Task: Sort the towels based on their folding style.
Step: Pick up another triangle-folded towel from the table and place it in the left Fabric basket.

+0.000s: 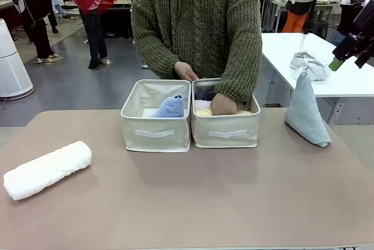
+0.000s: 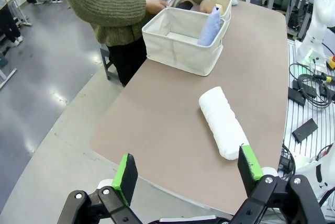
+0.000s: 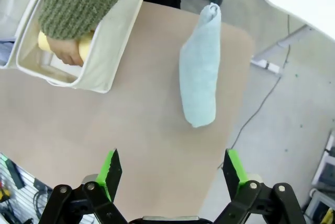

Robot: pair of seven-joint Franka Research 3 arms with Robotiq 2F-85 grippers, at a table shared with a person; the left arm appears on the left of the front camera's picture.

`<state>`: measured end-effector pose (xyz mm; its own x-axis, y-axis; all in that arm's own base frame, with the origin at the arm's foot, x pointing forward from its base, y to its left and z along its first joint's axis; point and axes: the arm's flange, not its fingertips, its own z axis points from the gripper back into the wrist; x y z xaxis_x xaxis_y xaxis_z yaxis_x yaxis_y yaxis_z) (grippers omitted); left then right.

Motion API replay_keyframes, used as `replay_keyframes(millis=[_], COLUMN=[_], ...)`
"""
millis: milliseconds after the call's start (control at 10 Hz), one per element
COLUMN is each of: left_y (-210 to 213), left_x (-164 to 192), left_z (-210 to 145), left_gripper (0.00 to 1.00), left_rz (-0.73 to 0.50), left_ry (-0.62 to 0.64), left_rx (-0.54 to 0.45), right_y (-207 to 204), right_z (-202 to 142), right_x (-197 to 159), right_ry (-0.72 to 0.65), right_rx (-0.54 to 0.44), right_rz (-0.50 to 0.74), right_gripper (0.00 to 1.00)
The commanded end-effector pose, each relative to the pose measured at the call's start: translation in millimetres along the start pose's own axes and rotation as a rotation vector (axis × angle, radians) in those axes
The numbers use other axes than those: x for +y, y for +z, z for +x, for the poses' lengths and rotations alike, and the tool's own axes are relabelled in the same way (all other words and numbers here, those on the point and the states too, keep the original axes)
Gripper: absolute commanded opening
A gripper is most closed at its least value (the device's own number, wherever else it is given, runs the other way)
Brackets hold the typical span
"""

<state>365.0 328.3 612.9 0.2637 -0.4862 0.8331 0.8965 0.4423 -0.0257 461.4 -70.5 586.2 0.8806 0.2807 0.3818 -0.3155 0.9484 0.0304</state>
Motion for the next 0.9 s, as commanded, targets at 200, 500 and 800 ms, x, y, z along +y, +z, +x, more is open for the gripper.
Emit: replay_keyframes(millis=[200, 500, 800], left_y=[2, 2, 2], left_x=[-1, -1, -1], left_z=[0, 0, 0], left_gripper=[1.0, 1.0, 1.0], left_rz=[0.005, 0.005, 0.005], left_ry=[-0.018, -0.018, -0.018], left_rx=[-0.007, -0.007, -0.007], right_y=[-13, -50, -82], right_z=[29, 84, 114], right_x=[-2, -8, -16], right_ry=[-0.006, -0.042, -0.055], right_rx=[0.066, 0.161, 0.22], right_rz=[0.051, -0.001, -0.1], right_gripper=[1.0, 1.0, 1.0])
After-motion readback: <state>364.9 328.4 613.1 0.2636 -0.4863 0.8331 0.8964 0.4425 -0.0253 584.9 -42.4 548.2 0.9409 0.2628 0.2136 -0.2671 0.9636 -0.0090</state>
